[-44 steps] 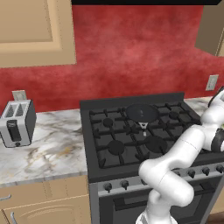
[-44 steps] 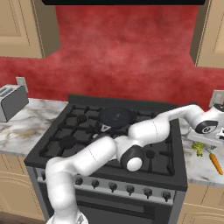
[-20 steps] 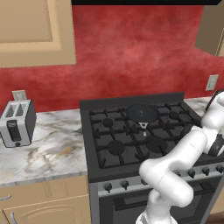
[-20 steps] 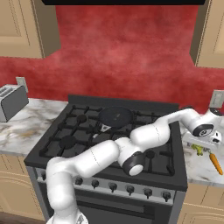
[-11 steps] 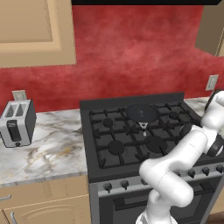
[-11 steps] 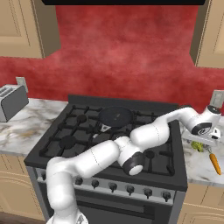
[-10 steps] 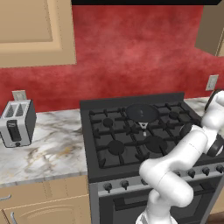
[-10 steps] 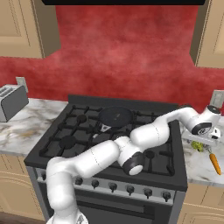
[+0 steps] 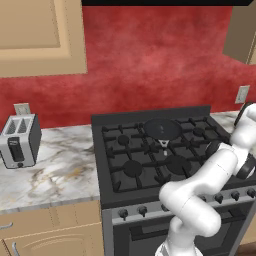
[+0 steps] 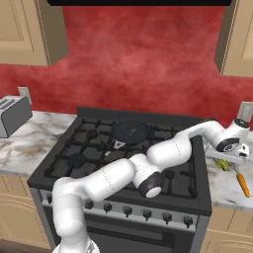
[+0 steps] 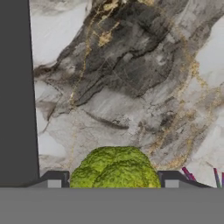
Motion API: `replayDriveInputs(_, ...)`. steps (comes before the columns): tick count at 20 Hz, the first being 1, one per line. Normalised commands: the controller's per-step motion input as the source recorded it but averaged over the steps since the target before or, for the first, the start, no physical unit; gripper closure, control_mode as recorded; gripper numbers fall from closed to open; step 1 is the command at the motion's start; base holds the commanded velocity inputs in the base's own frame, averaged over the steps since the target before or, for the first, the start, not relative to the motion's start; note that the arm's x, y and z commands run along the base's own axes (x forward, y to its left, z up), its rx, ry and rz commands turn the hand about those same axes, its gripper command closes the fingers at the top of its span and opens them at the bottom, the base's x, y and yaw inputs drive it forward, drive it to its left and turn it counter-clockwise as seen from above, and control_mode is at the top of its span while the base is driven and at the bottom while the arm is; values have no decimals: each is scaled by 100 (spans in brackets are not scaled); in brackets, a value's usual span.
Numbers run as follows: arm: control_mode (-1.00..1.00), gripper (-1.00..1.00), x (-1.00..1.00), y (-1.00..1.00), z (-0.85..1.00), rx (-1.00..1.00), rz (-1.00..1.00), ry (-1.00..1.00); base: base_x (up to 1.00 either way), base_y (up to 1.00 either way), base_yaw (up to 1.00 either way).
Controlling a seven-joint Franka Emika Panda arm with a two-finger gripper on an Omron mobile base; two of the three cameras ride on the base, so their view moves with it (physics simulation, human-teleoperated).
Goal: Put the carrot and broccoli in the pan. Then turn on the rear center burner and set the heat to medium.
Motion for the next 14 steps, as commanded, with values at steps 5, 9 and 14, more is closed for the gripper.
replayDriveInputs(5,-100,100,0,0,0,0,0,1,0,0,0)
replayDriveInputs(9,-100,100,-28,0,0,0,0,-10,0,0,0)
replayDriveInputs(14,-100,100,-66,6,18,3,0,-20,0,0,0)
